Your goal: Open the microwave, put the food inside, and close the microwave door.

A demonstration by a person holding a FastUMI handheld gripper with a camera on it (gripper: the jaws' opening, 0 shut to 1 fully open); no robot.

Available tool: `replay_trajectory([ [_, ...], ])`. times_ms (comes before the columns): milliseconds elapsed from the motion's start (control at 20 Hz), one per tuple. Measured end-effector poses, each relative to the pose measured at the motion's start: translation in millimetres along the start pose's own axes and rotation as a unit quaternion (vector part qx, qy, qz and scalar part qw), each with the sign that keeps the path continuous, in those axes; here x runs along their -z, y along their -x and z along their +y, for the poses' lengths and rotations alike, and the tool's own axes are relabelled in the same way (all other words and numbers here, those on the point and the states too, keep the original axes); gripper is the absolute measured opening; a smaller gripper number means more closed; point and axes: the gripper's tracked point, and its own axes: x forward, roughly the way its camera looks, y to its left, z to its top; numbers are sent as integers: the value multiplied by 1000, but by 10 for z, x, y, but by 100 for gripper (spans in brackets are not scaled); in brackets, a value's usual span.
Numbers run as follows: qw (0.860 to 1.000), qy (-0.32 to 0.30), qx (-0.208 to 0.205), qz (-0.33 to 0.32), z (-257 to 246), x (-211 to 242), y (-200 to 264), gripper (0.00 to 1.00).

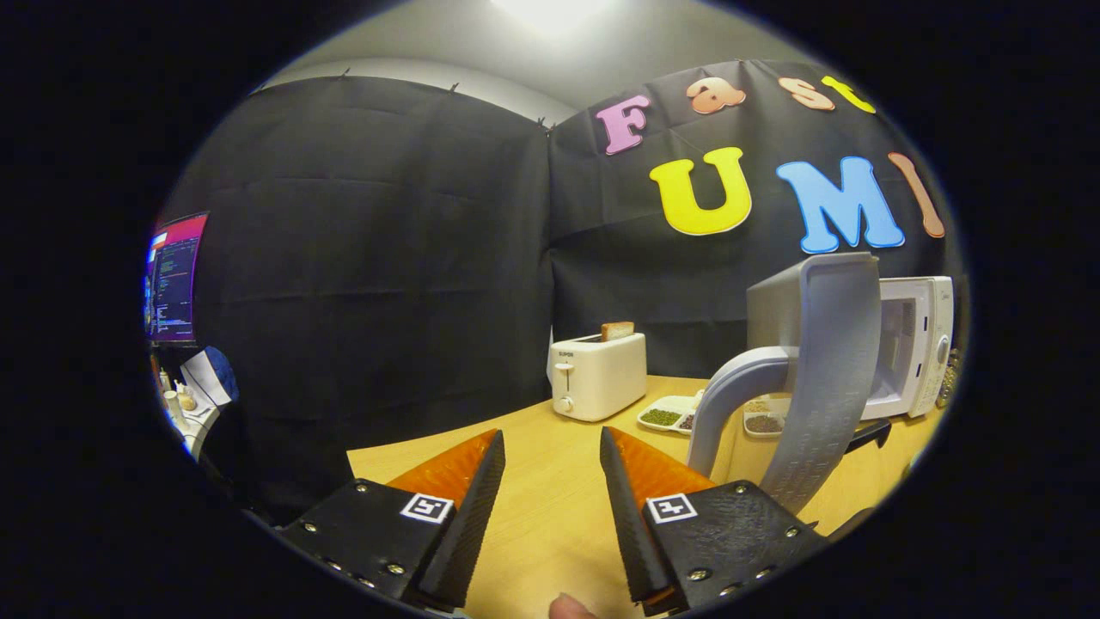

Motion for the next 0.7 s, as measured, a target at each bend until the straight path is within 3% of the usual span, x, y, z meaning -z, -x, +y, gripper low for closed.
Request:
replay_trajectory([
  [50, 1000, 5, 16, 4, -95, 21, 7, 64],
  [100, 1000, 2, 19, 7, -138, 40, 17, 50],
  [200, 999, -7, 32, 10, -281, 19, 31, 47],
  [250, 997, -7, 71, 10, -466, 19, 51, 47],
  [300, 997, -11, 74, 7, -534, 31, 62, 23],
  [400, 995, -27, 98, 3, -762, -24, 119, 21],
  [500, 993, -42, 109, -5, -873, -34, 169, 2],
  [700, 987, -17, 160, -9, -1135, -52, 374, 2],
])
